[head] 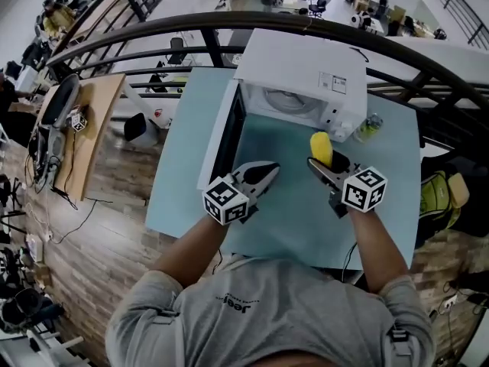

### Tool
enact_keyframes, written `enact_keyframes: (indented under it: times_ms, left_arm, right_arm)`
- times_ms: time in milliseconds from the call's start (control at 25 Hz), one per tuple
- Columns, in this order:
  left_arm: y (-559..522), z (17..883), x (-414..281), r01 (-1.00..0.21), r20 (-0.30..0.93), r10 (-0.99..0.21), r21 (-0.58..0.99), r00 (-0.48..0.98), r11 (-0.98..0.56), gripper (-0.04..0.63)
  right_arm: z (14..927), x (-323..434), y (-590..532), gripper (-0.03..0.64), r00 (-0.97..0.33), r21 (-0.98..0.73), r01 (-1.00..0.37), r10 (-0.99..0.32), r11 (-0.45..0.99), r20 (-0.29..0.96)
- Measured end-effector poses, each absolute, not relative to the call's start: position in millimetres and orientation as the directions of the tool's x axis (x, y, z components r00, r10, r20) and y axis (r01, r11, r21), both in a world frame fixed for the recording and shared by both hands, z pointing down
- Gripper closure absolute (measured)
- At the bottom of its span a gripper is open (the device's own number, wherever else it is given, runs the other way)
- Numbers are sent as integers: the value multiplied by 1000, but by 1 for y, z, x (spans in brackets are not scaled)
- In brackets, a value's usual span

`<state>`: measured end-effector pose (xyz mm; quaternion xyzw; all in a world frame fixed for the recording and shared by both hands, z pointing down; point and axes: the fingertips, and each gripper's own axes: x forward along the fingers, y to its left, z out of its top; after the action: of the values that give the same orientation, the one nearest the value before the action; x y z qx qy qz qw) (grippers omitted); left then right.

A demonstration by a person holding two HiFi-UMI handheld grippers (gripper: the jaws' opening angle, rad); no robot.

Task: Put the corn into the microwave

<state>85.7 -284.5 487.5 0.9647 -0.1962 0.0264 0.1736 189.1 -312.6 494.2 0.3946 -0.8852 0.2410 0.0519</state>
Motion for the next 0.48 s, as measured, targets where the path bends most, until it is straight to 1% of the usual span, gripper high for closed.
enact_keyframes:
  times_ms: [480]
  left_arm:
    - [-311, 515, 73, -405, 125, -385, 323, 914, -856, 577]
  right_arm:
    - [545, 173, -377, 347, -629, -313, -777, -668, 545, 398]
